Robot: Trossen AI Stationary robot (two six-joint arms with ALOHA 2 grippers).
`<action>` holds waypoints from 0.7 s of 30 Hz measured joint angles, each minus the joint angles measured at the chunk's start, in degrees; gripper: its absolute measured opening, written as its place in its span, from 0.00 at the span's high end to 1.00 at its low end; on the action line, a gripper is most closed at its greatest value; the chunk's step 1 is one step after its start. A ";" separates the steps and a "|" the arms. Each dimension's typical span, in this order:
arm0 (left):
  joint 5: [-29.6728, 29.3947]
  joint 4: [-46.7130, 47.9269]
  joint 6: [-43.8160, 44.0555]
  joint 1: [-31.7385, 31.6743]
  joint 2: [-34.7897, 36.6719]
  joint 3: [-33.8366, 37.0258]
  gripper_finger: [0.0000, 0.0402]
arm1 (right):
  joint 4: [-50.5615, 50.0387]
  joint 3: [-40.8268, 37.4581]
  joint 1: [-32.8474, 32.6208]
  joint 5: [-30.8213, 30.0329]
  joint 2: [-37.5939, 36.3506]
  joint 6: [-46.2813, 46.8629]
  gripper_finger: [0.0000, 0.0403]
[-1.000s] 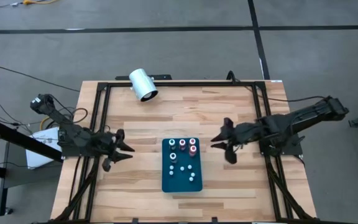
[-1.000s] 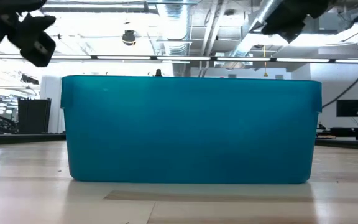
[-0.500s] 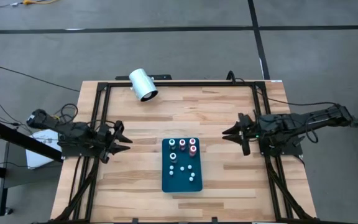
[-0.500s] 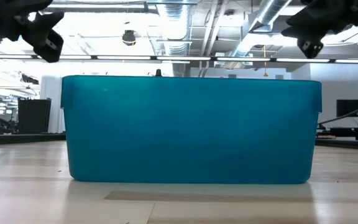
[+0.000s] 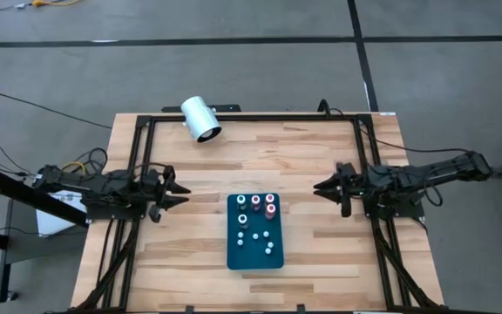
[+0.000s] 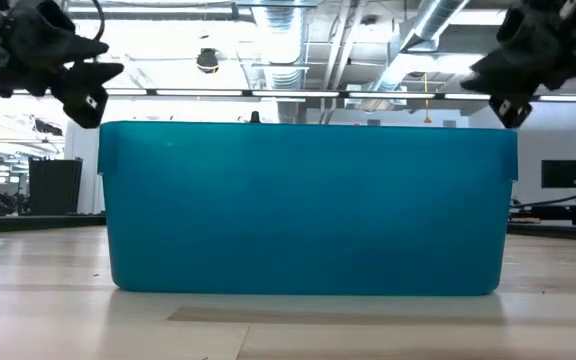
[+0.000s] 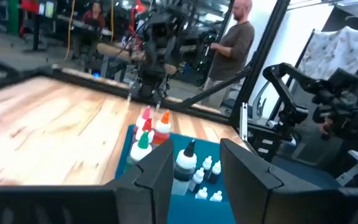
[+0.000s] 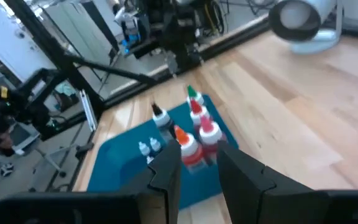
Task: Pick & Place food coloring
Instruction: Return to Home Position
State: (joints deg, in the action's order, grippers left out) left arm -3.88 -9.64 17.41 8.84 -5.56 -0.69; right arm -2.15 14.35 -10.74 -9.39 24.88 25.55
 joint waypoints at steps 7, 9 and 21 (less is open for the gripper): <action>-0.35 -1.36 -2.84 0.07 0.75 0.02 0.70 | 6.25 -5.43 0.47 -1.44 0.22 1.49 0.77; -0.34 -1.15 -2.66 0.07 0.85 0.02 0.70 | 6.28 -5.59 1.28 -1.37 0.12 1.46 0.77; 0.02 -0.51 -1.75 0.09 0.85 0.06 0.70 | -1.46 -5.59 4.12 -0.15 -17.49 -1.86 0.77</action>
State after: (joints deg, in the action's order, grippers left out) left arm -3.86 -10.15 15.67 8.93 -4.71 -0.63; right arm -3.61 8.75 -6.62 -9.54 7.39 23.69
